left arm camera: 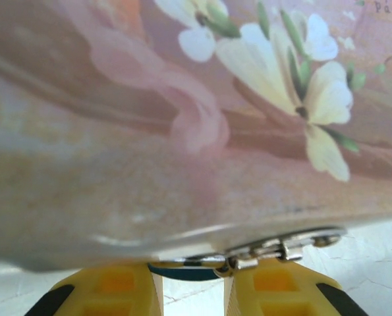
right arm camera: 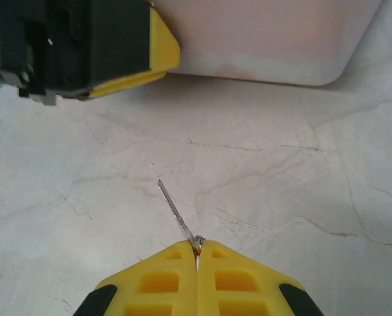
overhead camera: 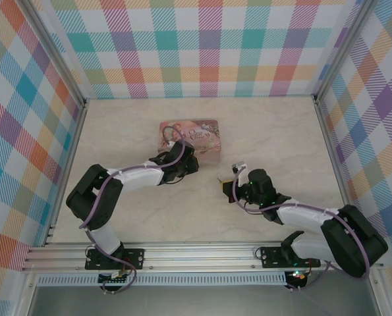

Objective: Unlock a padlock with a key

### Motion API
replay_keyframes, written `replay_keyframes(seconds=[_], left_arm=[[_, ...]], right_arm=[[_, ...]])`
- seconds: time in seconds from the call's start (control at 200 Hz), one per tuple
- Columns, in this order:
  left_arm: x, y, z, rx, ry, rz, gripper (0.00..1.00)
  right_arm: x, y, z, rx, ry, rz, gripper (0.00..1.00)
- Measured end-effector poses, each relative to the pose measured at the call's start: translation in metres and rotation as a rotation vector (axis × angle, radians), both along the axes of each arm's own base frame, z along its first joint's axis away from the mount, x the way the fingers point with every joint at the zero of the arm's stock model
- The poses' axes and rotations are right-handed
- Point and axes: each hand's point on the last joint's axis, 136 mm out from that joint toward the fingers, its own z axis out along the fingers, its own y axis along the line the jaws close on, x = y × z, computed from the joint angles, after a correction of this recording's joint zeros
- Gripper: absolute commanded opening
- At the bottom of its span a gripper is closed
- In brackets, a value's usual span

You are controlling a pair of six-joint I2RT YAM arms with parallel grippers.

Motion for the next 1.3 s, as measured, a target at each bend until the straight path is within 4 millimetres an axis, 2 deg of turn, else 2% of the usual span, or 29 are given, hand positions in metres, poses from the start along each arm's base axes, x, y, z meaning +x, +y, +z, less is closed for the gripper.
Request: replay_keyframes(seconds=[0.11, 0.515, 0.965, 1.3], left_arm=[[-0.001, -0.004, 0.006, -0.04, 0.031, 0.019, 0.13], [-0.004, -0.023, 0.032, -0.137, 0.127, 0.03, 0.11], [-0.013, -0.024, 0.028, -0.155, 0.19, 0.037, 0.11], [-0.015, -0.026, 0.029, -0.165, 0.202, 0.037, 0.11]], right_arm=[[0.006, 0.007, -0.005, -0.01, -0.016, 0.011, 0.0], [0.036, 0.038, -0.004, 0.006, -0.095, 0.042, 0.0], [0.054, 0.052, -0.001, 0.02, -0.151, 0.052, 0.0], [0.058, 0.055, -0.007, 0.01, -0.148, 0.056, 0.0]])
